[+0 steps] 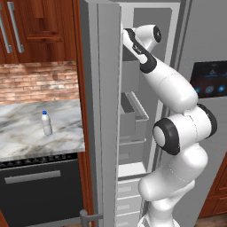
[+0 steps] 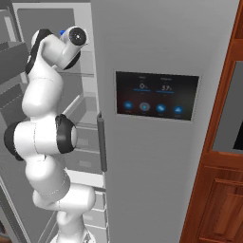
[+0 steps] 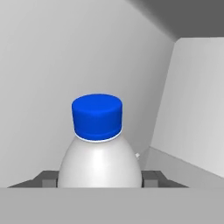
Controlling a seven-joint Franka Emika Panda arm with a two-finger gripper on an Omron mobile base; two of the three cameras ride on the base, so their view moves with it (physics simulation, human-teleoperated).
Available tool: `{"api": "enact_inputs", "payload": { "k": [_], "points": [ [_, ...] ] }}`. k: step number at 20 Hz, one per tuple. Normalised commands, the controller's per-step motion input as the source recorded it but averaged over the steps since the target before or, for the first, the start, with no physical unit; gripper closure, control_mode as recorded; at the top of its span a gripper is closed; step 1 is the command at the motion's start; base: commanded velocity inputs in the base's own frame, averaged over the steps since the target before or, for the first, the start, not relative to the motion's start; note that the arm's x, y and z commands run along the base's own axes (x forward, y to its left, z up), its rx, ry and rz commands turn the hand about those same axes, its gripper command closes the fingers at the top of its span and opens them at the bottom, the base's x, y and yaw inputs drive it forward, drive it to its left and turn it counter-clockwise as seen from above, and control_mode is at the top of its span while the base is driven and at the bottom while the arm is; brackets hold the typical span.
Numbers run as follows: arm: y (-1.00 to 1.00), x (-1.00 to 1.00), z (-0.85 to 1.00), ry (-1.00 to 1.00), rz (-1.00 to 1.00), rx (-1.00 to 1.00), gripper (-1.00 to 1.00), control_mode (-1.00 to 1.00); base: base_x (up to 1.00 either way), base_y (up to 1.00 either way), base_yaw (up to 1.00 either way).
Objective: Take the bottled waters from the counter and place them in the freezer to freeze. Close the freezer door after placing the bottles.
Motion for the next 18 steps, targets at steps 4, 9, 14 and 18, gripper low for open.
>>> {"api": "enact_inputs", "payload": {
  "k": [4,9,14,18],
  "points": [
    [0.01,0.04,-0.41,-0.02,0.00,0.00,1.00,-1.00,0.00,0.00,0.00],
    [0.00,0.07,-0.46,-0.02,0.00,0.00,1.00,-1.00,0.00,0.00,0.00],
    [0.00,0.06,-0.57,0.00,0.00,0.00,1.00,-1.00,0.00,0.00,0.00],
    [0.00,0.09,-0.17,0.00,0.00,0.00,1.00,-1.00,0.00,0.00,0.00]
  ]
}}
